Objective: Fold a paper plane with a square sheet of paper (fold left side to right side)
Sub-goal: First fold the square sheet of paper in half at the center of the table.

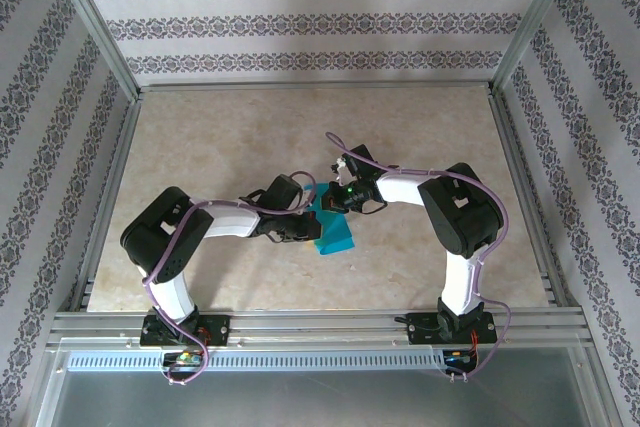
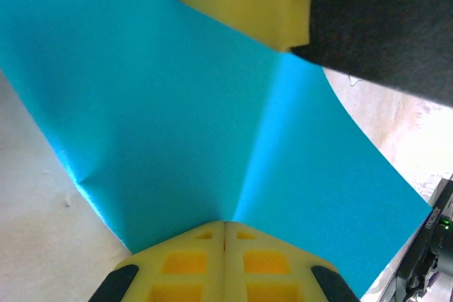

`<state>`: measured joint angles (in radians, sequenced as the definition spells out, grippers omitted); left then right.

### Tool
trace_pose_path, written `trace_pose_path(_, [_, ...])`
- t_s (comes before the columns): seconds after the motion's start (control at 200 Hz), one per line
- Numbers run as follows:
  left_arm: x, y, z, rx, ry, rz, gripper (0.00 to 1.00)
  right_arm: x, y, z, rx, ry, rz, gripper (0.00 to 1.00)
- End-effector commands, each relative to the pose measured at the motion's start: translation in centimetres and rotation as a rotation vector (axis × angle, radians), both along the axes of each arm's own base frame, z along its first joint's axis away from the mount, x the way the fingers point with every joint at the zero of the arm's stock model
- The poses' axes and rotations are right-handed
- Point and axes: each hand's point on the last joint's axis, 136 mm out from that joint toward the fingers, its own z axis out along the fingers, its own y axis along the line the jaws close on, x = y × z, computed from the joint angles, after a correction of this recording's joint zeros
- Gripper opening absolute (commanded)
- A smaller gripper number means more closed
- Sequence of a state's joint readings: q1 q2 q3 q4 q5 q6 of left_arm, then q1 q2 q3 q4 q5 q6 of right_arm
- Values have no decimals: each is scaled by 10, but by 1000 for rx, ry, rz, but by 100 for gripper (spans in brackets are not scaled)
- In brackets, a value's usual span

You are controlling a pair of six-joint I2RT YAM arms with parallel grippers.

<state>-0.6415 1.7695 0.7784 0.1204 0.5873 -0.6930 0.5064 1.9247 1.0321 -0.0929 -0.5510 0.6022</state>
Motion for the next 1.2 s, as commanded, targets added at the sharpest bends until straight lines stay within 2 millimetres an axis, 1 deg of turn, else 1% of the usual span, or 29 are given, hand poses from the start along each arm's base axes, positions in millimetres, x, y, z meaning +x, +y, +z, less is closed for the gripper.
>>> trace_pose_path(0.0, [-29, 12, -25, 65, 71, -12, 5, -11, -30, -34, -165, 56, -41, 0])
trace_pose_path(0.39, [-72, 18, -23, 125, 95, -97, 5, -12, -34, -37, -187, 63, -45, 0])
trace_pose_path(0.6, [-91, 20, -33, 163, 125, -118, 5, -13, -34, -37, -188, 65, -47, 0])
trace_pose_path(0.75, [-99, 24, -37, 175, 135, -118, 5, -14, -35, -37, -189, 65, -45, 0])
trace_pose_path(0.884, [-101, 26, -34, 177, 128, -116, 5, -15, -35, -38, -191, 68, -46, 0])
trace_pose_path(1.194, [-107, 23, -28, 158, 121, -126, 5, -16, -35, -40, -191, 69, -47, 0])
